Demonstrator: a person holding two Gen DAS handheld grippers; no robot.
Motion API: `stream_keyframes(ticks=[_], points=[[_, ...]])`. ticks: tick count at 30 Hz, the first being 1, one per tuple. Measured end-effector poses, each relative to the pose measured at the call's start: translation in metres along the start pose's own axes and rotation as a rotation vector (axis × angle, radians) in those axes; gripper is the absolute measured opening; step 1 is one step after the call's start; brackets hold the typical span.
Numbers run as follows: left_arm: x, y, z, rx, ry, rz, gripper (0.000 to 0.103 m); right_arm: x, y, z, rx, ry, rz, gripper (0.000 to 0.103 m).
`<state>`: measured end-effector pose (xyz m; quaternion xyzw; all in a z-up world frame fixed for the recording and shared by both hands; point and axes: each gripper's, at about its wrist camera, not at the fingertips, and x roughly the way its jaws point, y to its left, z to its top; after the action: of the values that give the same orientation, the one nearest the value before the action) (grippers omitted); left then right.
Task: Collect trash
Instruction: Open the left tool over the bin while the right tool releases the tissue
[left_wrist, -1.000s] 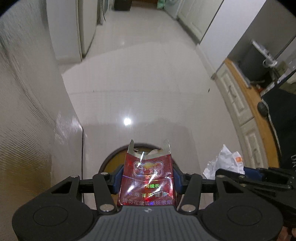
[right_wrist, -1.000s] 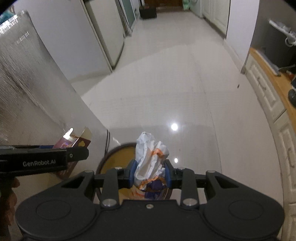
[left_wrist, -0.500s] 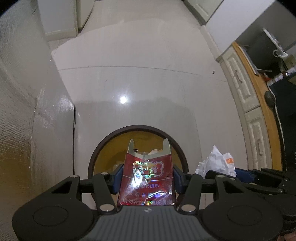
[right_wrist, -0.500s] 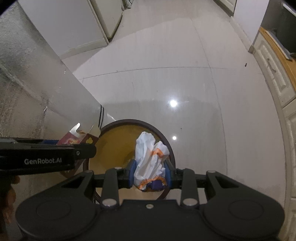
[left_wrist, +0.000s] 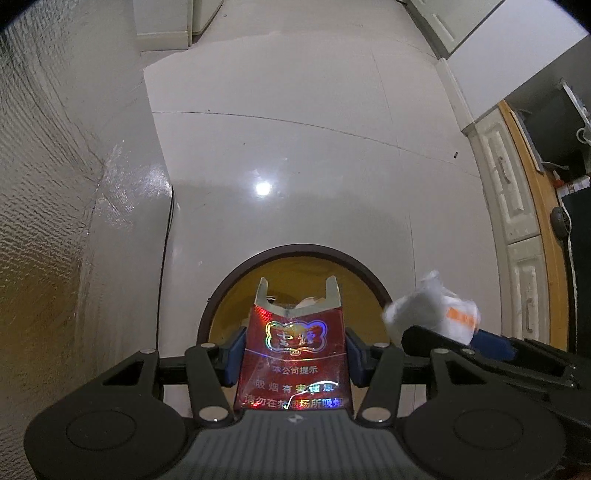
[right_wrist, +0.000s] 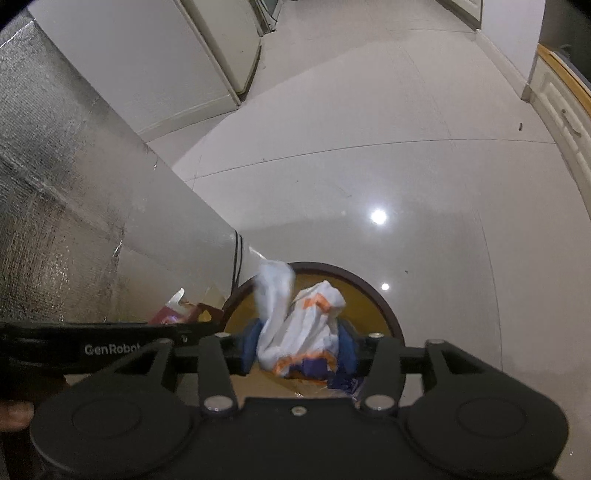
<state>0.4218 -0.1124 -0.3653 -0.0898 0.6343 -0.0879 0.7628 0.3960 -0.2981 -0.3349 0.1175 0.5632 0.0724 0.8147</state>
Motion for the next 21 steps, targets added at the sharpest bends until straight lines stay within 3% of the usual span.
stream_keyframes(ticks=[8,12,15,17,19,21], points=[[0.0,-0.003,0.0,0.008,0.003,-0.02,0.054,0.007,-0.011,-0.003,0.008,0.052,-0.036,0.07],[0.0,-0.005,-0.001,0.01,-0.005,-0.066,0.054,0.011,-0.016,-0.009,-0.003,0.108,-0.068,0.079],[0.0,-0.01,-0.002,0.03,-0.005,-0.077,0.055,0.012,-0.018,-0.012,-0.022,0.134,-0.085,0.079],[0.002,-0.011,-0.003,0.029,-0.002,-0.083,0.063,0.013,-0.018,-0.013,-0.027,0.147,-0.09,0.081],[0.004,-0.01,-0.003,0.029,0.004,-0.066,0.086,0.013,-0.015,-0.013,-0.037,0.159,-0.092,0.083],[0.006,-0.01,-0.004,0.039,0.015,-0.045,0.088,0.015,-0.012,-0.014,-0.05,0.166,-0.094,0.085]])
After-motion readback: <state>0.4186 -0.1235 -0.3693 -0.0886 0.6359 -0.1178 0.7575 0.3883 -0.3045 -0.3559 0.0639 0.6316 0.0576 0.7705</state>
